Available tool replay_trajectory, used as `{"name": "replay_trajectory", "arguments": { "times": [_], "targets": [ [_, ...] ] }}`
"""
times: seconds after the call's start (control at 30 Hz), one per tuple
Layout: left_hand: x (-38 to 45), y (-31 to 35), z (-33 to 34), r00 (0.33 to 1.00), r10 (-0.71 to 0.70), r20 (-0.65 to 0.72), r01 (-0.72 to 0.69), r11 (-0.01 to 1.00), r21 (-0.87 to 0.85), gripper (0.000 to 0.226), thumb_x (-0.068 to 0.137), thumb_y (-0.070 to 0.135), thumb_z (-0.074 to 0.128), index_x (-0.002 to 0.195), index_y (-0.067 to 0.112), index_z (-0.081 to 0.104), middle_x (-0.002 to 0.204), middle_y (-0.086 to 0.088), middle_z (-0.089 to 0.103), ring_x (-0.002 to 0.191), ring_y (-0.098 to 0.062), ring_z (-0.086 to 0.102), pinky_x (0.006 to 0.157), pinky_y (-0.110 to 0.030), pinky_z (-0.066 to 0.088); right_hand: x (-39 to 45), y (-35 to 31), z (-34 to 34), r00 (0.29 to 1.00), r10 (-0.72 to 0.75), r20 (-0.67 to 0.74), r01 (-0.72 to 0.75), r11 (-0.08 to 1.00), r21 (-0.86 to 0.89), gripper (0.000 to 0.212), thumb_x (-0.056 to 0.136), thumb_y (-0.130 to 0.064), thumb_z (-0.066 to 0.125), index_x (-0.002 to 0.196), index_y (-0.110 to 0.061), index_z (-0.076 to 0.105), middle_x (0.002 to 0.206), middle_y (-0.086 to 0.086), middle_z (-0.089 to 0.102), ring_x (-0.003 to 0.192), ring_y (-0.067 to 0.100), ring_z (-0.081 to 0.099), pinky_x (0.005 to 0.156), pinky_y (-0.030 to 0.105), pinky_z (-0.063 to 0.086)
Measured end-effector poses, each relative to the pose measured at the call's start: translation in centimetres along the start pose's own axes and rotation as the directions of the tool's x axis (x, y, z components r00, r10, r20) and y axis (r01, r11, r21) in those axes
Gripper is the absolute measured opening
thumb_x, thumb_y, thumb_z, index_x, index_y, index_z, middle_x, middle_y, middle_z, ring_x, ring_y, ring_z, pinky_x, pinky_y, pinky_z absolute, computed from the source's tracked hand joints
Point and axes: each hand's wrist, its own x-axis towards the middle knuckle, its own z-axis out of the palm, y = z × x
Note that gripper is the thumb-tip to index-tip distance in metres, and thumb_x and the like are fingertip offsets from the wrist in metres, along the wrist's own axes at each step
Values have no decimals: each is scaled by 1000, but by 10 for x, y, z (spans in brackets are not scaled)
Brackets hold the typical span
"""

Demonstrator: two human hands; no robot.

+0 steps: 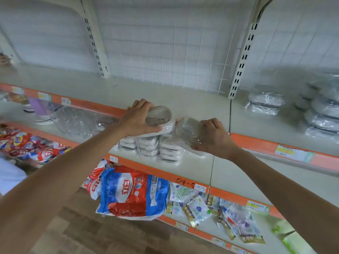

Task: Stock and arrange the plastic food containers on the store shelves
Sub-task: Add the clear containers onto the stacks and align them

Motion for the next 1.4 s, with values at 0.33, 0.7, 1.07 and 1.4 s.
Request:
{"name": "replay_trajectory", "arguments": {
  "times": [0.33,0.7,1.07,1.4],
  "targets": [
    [84,104,30,973,229,16,-229,973,-18,79,71,55,72,133,18,39,124,5,40,117,-15,34,98,-36,31,-23,100,-76,979,174,-109,-189,971,-149,92,59,-41,84,136,-13,42,127,6,42,120,25,35,104,41,34],
    [170,184,35,955,295,-30,-295,956,7,75,72,61,69,130,20,42,126,6,41,119,-14,35,97,-38,33,5,179,-134,976,158,-151,-192,950,-247,97,61,-49,81,141,-15,37,133,4,40,125,26,33,108,39,29],
    [235,198,32,960,251,-122,-251,968,16,66,72,57,70,123,24,45,124,4,42,122,-17,33,96,-37,29,59,200,-184,969,161,-185,-213,927,-308,91,64,-54,77,140,-25,36,134,-8,39,125,19,23,99,39,23],
    [297,205,41,969,234,-78,-241,966,-91,65,71,61,69,121,26,46,125,4,42,124,-16,33,96,-38,31,135,219,-239,952,303,-33,-281,832,-477,84,75,-48,72,143,-16,33,143,4,39,132,26,32,108,36,28]
  ]
}}
